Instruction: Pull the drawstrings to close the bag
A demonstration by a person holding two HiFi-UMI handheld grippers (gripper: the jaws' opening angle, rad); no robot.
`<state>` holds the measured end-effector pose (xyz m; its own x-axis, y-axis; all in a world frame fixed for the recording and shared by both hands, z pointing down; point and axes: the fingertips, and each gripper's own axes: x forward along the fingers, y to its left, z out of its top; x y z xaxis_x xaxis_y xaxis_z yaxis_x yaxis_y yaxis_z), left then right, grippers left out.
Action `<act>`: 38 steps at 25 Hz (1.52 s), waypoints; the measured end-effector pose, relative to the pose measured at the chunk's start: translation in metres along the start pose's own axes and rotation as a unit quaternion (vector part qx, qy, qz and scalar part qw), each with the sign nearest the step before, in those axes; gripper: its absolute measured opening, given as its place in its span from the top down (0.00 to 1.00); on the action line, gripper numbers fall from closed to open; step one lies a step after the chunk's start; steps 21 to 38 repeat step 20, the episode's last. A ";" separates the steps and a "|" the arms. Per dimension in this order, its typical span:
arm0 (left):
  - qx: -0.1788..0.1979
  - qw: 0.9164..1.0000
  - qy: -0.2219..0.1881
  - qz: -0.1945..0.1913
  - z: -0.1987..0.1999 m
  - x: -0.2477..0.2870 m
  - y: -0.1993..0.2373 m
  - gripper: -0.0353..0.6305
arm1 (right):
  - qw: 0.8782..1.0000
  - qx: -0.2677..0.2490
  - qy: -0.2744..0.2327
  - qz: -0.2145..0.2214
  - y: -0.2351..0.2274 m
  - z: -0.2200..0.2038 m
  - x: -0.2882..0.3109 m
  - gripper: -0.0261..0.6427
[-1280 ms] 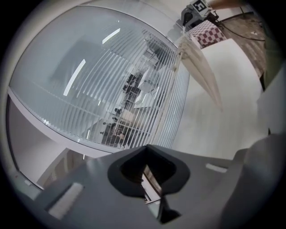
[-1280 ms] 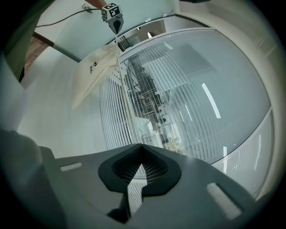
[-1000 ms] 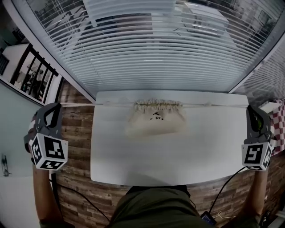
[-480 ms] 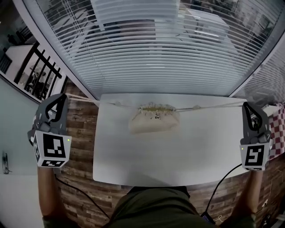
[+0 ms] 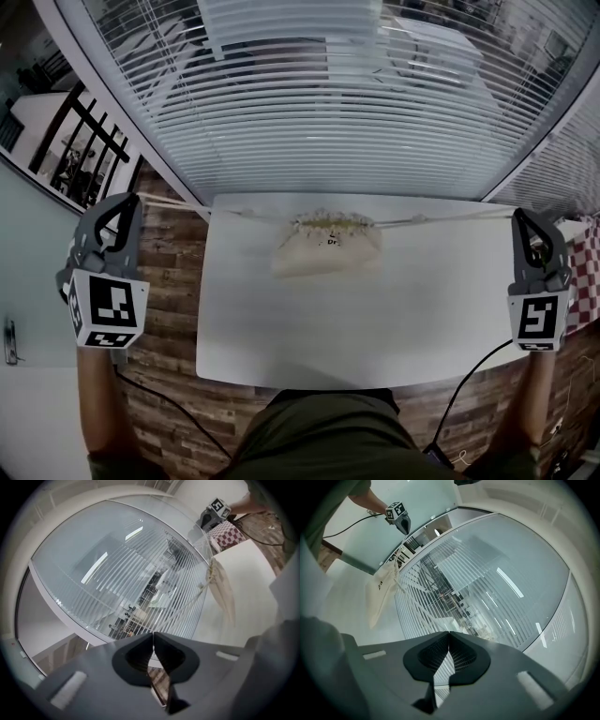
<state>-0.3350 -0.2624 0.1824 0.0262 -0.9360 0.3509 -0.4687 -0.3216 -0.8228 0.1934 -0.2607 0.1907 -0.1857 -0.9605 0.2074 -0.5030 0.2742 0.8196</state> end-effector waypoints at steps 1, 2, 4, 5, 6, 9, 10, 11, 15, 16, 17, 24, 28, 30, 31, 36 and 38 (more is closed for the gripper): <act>0.003 1.000 -0.002 -0.001 0.000 0.000 0.001 0.93 | 1.000 0.000 0.001 0.001 0.000 0.001 0.000 0.94; 0.003 1.000 -0.001 -0.002 -0.002 0.000 0.001 0.93 | 1.000 -0.001 0.002 0.001 0.001 0.002 -0.001 0.94; -0.002 1.000 0.006 -0.003 -0.008 0.000 -0.002 0.93 | 1.000 -0.001 0.003 0.001 0.003 0.001 0.001 0.94; -0.005 1.000 0.009 -0.004 -0.011 0.002 -0.002 0.93 | 1.000 0.000 0.004 0.002 0.004 0.002 0.002 0.94; -0.008 1.000 0.012 -0.005 -0.014 0.003 -0.002 0.93 | 1.000 0.000 0.005 0.002 0.004 0.002 0.003 0.94; -0.011 1.000 0.015 -0.007 -0.021 0.008 0.000 0.93 | 1.000 -0.003 0.008 0.003 0.006 0.005 0.007 0.94; -0.012 1.000 0.016 -0.007 -0.022 0.007 0.000 0.93 | 1.000 -0.003 0.008 0.004 0.006 0.006 0.007 0.94; -0.012 1.000 0.017 -0.007 -0.022 0.006 -0.001 0.93 | 1.000 -0.003 0.008 0.005 0.007 0.005 0.006 0.94; -0.008 1.000 0.022 -0.011 -0.015 0.001 -0.001 0.92 | 1.000 -0.002 0.006 0.008 0.002 0.002 0.003 0.94; -0.007 1.000 0.022 -0.012 -0.012 0.000 0.000 0.92 | 1.000 -0.002 0.007 0.010 0.000 0.001 0.003 0.94; -0.006 1.000 0.023 -0.013 -0.010 0.000 0.000 0.92 | 1.000 -0.002 0.007 0.011 -0.001 -0.001 0.003 0.94; -0.005 1.000 0.023 -0.013 -0.004 0.001 0.000 0.92 | 1.000 -0.005 0.009 0.012 -0.005 -0.005 0.002 0.94; -0.005 1.000 0.023 -0.013 -0.004 0.001 0.000 0.92 | 1.000 -0.005 0.009 0.012 -0.005 -0.005 0.002 0.94; -0.005 1.000 0.023 -0.013 -0.004 0.001 0.000 0.92 | 1.000 -0.005 0.009 0.012 -0.005 -0.005 0.002 0.94; -0.005 1.000 0.023 -0.013 -0.004 0.001 0.000 0.92 | 1.000 -0.005 0.009 0.012 -0.005 -0.005 0.002 0.94; -0.005 1.000 0.023 -0.013 -0.004 0.001 0.000 0.92 | 1.000 -0.005 0.009 0.012 -0.005 -0.005 0.002 0.94; -0.005 1.000 0.023 -0.013 -0.004 0.001 0.000 0.92 | 1.000 -0.005 0.009 0.012 -0.005 -0.005 0.002 0.94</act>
